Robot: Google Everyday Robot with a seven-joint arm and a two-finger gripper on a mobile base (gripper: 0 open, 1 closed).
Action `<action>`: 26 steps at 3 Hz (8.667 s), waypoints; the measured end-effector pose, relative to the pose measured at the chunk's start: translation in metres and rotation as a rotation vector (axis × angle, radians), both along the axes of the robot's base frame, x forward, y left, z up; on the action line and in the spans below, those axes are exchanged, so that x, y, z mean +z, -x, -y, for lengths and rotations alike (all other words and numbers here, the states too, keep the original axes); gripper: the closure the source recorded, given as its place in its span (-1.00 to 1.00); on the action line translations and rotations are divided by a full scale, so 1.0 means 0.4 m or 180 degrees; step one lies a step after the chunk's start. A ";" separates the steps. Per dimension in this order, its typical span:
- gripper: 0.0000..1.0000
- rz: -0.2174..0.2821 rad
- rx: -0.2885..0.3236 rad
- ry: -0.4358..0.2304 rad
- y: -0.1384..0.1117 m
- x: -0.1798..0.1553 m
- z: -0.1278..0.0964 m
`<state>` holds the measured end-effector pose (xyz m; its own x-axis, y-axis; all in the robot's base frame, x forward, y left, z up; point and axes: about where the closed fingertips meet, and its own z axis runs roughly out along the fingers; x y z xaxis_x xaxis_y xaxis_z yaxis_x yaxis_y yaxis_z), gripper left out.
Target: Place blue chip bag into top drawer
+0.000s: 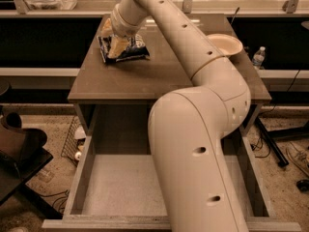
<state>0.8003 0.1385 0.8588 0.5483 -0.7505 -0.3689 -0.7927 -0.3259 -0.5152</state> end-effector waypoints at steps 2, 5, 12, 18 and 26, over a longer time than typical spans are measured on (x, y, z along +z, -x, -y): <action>1.00 -0.0038 0.0025 0.0011 0.000 -0.025 -0.016; 1.00 0.0244 -0.0356 -0.0046 0.026 0.171 0.090; -1.00 0.0592 -0.0532 -0.0848 0.267 0.448 0.215; -1.00 0.0199 0.0258 0.0263 0.321 0.132 0.231; 1.00 0.0210 0.0208 0.0424 0.360 0.144 0.320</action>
Offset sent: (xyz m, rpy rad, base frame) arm 0.0001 0.0019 -0.0035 -0.0011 0.0042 0.0022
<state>0.6563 0.0103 0.9165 0.6173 -0.7523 -0.2301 -0.7334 -0.4445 -0.5143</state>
